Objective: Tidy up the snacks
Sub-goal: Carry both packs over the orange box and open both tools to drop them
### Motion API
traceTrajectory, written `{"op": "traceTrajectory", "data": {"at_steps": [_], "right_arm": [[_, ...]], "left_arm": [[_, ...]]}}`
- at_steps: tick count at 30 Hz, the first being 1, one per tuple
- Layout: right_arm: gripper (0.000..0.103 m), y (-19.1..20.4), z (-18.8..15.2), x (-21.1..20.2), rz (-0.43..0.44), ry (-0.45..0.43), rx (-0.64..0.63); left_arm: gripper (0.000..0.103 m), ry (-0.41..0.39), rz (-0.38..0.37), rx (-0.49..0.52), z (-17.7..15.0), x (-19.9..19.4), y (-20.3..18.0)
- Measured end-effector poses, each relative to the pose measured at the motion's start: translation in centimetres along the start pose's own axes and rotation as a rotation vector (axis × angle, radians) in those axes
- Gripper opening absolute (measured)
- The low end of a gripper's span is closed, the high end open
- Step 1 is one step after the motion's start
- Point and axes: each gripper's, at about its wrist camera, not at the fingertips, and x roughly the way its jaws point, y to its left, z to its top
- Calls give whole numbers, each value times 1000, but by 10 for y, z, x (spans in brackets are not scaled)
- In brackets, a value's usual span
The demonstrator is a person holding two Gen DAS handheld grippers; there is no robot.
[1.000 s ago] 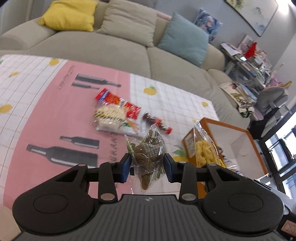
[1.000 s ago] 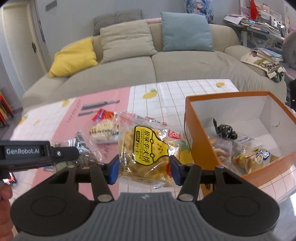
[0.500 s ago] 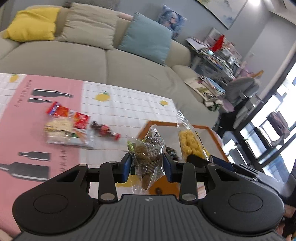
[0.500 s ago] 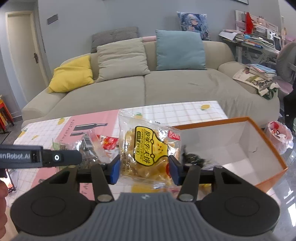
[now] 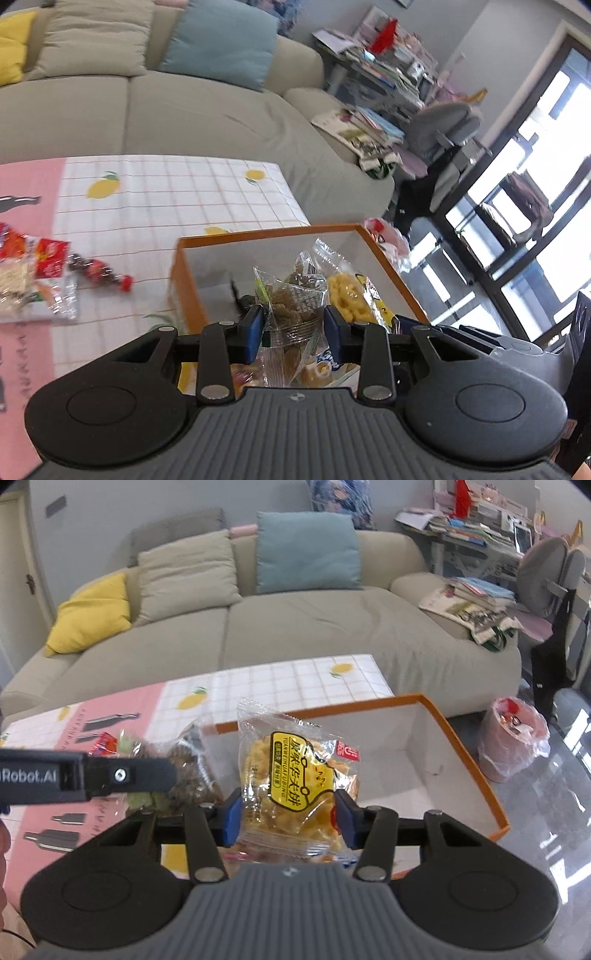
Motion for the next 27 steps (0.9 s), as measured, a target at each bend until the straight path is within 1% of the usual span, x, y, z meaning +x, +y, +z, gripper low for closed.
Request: {"op": "traceTrajectory", "data": {"at_steps": [5,9,11,13,15,20,24,27], "right_arm": [[49,-25,2,22,-47,49,-8],[49,-38,6,40,-64,85,-22],[49,-42,8,48,-73,100,-42],[49,-46,11,58,-84,115,-70],[49,-49,14,67,-91,128,-92],[49,-54,17,90,-101,183,-142],[49,-56,15,108,-109,247,-162],[49,-58,12,117,-110,277,-169]], "left_arm": [[39,56,7,51,8,34,-9],[38,99,6,95,10,60,-15],[36,123,9,92,14,74,-17],[25,136,-1,88,17,83,-18],[25,139,-12,87,21,92,-19],[25,170,16,113,27,113,-21],[25,193,39,126,23,120,-17],[25,205,59,129,22,122,-13]]}}
